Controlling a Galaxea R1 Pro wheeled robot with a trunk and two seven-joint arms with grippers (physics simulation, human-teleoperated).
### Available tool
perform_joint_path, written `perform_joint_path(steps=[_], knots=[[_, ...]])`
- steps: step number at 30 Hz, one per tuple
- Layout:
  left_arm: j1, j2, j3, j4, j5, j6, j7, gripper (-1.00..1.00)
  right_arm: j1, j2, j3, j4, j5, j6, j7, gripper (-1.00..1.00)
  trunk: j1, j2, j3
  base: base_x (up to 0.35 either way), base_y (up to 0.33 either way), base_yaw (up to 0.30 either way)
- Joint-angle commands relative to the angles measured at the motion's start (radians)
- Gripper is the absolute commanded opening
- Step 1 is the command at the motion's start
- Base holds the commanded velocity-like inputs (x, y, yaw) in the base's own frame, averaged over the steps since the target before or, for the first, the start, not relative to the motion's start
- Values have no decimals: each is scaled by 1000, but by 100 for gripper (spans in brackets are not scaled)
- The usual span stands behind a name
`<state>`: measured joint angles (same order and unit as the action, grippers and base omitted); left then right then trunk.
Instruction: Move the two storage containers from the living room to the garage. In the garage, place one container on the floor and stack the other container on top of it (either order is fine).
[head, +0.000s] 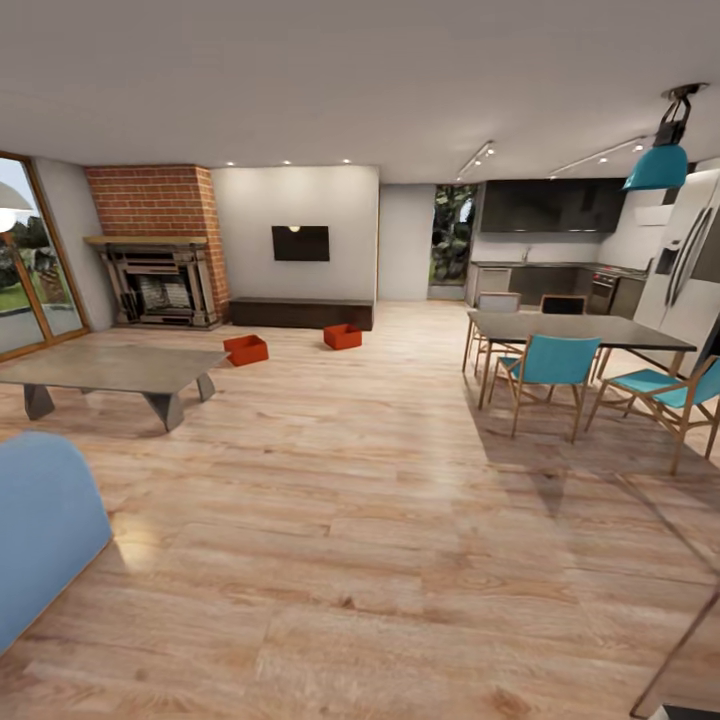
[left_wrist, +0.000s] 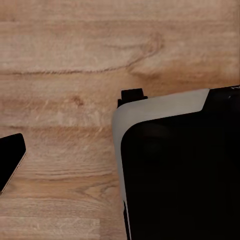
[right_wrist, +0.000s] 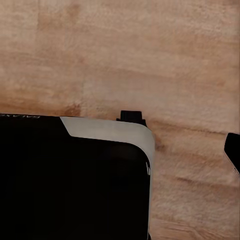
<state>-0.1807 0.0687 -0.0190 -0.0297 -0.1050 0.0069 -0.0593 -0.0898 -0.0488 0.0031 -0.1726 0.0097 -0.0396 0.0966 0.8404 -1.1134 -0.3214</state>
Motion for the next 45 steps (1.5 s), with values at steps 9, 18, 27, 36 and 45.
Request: perform_joint_path(steps=[9, 18, 27, 36, 45], knots=[[0, 0, -1, -1, -10, 1, -2, 100, -1, 0, 0, 1, 1, -3, 3, 100, 1, -1, -1, 346, 0, 0], [0, 0, -1, -1, -10, 1, -2, 100, -1, 0, 0, 1, 1, -3, 3, 100, 1, -1, -1, 346, -19, 0], [0, 0, -1, -1, -10, 1, -2, 100, -1, 0, 0, 1, 1, -3, 3, 100, 1, -1, -1, 346, -74, 0], [0, 0, -1, -1, -10, 2, -2, 100, -1, 0, 0, 1, 1, -3, 3, 100, 1, -1, -1, 346, -90, 0], [0, 0, -1, -1, -10, 2, -2, 100, -1, 0, 0, 1, 1, -3, 3, 100, 1, -1, -1, 346, -97, 0]])
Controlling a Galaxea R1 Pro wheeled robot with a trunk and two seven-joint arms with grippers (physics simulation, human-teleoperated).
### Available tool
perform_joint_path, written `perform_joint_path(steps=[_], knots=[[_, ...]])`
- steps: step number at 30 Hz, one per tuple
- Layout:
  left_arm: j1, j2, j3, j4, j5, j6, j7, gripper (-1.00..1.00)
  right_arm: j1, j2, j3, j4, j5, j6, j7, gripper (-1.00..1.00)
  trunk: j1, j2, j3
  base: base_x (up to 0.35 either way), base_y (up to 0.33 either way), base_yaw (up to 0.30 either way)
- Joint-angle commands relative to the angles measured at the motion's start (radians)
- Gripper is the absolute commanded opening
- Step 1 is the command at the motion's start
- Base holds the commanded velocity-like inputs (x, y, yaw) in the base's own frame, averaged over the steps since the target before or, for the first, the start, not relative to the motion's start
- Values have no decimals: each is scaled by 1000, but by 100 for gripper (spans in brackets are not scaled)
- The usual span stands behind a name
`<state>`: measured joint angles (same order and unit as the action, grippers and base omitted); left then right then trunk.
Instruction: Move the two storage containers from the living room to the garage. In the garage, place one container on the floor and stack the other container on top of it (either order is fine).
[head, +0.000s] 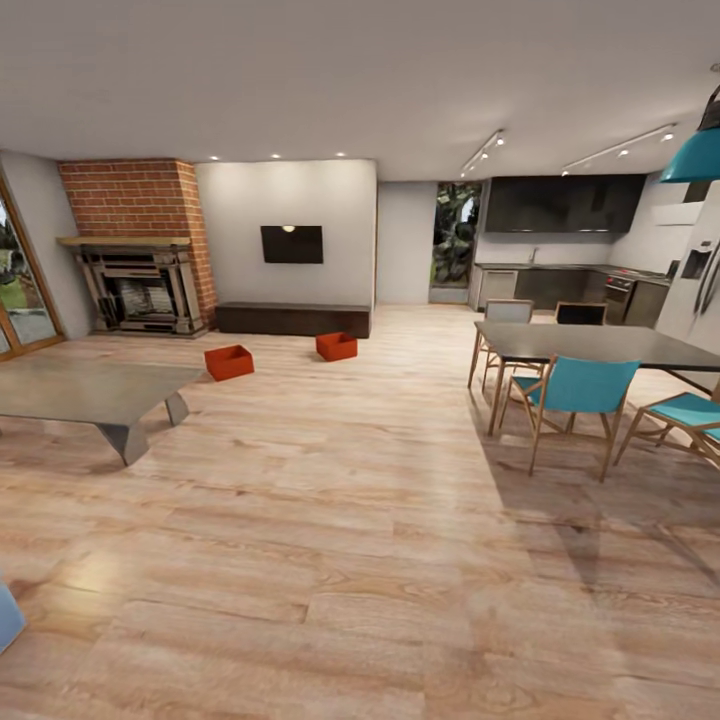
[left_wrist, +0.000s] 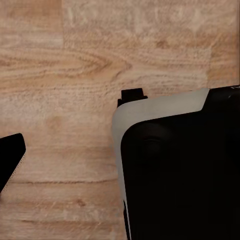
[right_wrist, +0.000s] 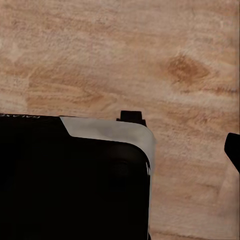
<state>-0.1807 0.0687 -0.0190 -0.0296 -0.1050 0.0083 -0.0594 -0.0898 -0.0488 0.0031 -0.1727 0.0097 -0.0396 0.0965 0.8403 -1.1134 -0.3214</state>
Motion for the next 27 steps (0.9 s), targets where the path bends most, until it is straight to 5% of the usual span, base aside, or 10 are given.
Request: perform_joint_path(steps=[1, 27], knots=[[0, 0, -1, -1, -10, 1, -2, 100, -1, 0, 0, 1, 1, -3, 3, 100, 1, -1, -1, 346, -97, 0], [0, 0, -1, -1, -10, 1, -2, 100, -1, 0, 0, 1, 1, -3, 3, 100, 1, -1, -1, 346, -91, 51]])
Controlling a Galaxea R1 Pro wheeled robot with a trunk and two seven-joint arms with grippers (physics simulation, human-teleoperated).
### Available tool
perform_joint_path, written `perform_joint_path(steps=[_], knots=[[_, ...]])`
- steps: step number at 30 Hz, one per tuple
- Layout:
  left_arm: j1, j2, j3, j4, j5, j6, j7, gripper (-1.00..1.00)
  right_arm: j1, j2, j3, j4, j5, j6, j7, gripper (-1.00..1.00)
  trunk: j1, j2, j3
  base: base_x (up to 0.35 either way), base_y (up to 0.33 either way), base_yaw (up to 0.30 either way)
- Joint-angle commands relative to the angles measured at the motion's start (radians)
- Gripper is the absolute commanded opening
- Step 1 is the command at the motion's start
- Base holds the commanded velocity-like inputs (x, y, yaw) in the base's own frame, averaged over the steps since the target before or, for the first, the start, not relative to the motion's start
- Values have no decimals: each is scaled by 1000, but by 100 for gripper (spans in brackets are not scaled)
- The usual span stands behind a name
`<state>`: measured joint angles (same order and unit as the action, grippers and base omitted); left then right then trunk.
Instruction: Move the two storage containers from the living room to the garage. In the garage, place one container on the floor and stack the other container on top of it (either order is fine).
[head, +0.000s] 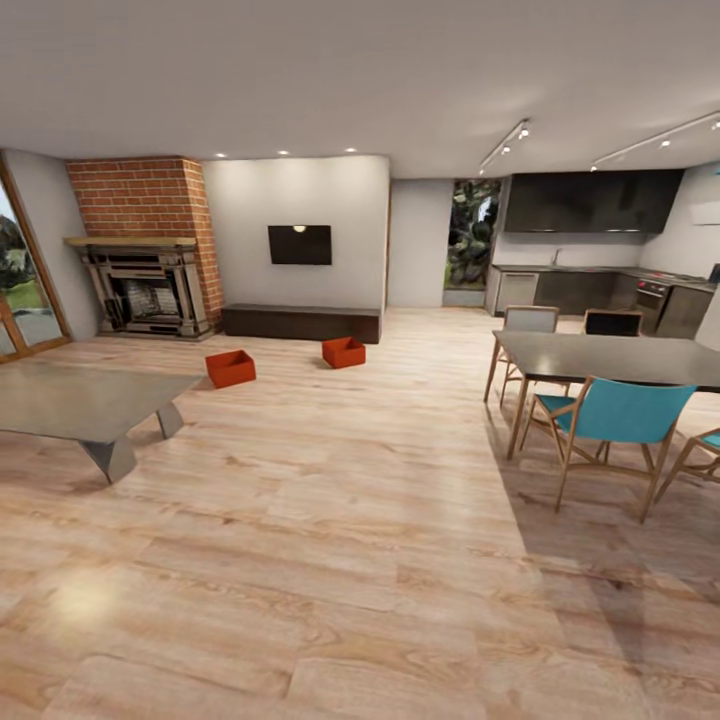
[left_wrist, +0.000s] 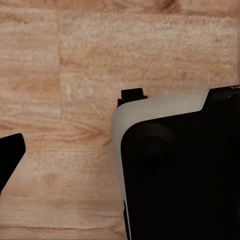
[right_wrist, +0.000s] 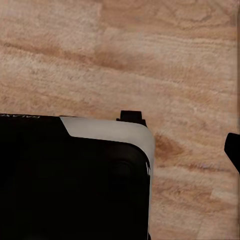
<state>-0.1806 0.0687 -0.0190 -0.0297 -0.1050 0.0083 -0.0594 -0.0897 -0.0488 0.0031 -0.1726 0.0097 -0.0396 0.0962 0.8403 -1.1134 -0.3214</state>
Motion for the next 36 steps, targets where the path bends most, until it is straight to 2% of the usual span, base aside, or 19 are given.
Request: perform_joint_path(steps=[1, 13, 22, 36], knots=[[0, 0, -1, -1, -10, 1, -2, 100, -1, 0, 0, 1, 1, -3, 3, 100, 1, -1, -1, 346, -84, 39], [0, 0, -1, -1, -10, 1, -2, 100, -1, 0, 0, 1, 1, -3, 3, 100, 1, -1, -1, 346, -84, 15], [0, 0, -1, -1, -10, 1, -2, 100, -1, 0, 0, 1, 1, -3, 3, 100, 1, -1, -5, 346, -84, 154], [0, 0, -1, -1, -10, 1, -2, 100, -1, 0, 0, 1, 1, -3, 4, 100, 1, -1, -5, 346, -83, 7]])
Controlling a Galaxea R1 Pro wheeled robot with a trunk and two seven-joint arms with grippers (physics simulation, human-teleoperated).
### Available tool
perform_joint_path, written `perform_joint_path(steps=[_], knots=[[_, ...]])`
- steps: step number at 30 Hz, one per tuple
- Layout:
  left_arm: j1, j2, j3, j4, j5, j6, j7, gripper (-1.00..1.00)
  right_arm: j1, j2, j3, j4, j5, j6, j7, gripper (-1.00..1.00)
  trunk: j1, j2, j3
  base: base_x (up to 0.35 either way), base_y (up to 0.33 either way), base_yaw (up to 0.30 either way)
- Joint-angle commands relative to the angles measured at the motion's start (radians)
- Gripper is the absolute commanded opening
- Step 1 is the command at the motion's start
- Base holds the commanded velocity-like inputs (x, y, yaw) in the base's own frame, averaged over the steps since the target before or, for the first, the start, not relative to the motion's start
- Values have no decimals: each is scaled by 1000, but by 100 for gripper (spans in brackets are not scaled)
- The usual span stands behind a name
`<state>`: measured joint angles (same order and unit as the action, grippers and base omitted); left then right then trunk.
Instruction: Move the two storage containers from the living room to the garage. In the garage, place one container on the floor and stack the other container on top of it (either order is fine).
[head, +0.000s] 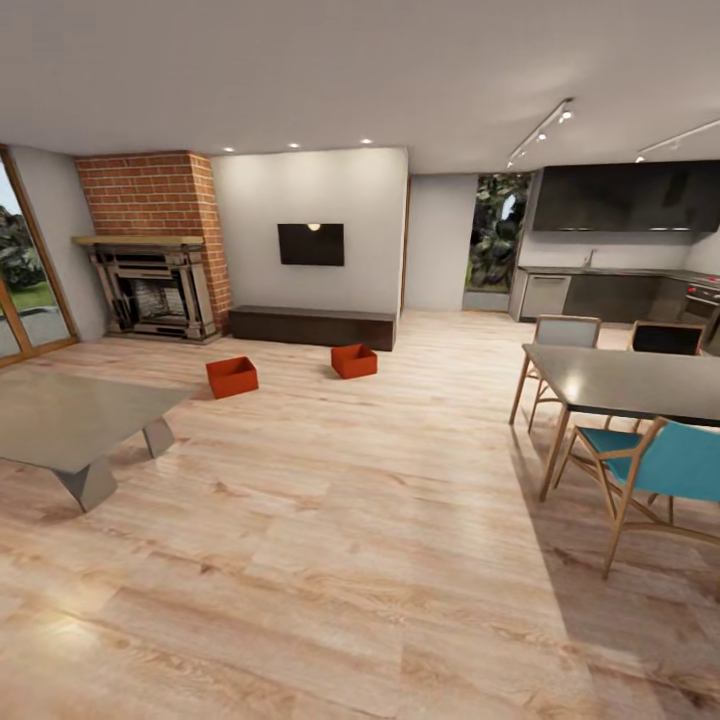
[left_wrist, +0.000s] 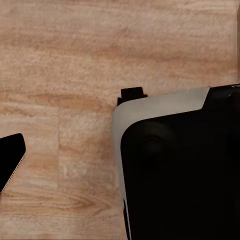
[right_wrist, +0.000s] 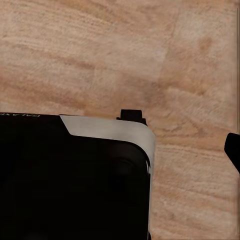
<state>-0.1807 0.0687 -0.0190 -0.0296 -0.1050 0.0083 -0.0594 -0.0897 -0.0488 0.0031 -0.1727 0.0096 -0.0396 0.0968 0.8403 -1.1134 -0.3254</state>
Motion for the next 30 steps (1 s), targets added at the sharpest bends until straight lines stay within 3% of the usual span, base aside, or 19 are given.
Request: perform_joint_path(steps=[1, 30], knots=[[0, 0, -1, -1, -10, 1, -2, 100, -1, 0, 0, 1, 1, -3, 3, 100, 1, -1, -1, 346, -83, 0], [0, 0, -1, -1, -10, 1, -2, 100, -1, 0, 0, 1, 1, -3, 3, 100, 1, -1, -1, 346, -84, 0]])
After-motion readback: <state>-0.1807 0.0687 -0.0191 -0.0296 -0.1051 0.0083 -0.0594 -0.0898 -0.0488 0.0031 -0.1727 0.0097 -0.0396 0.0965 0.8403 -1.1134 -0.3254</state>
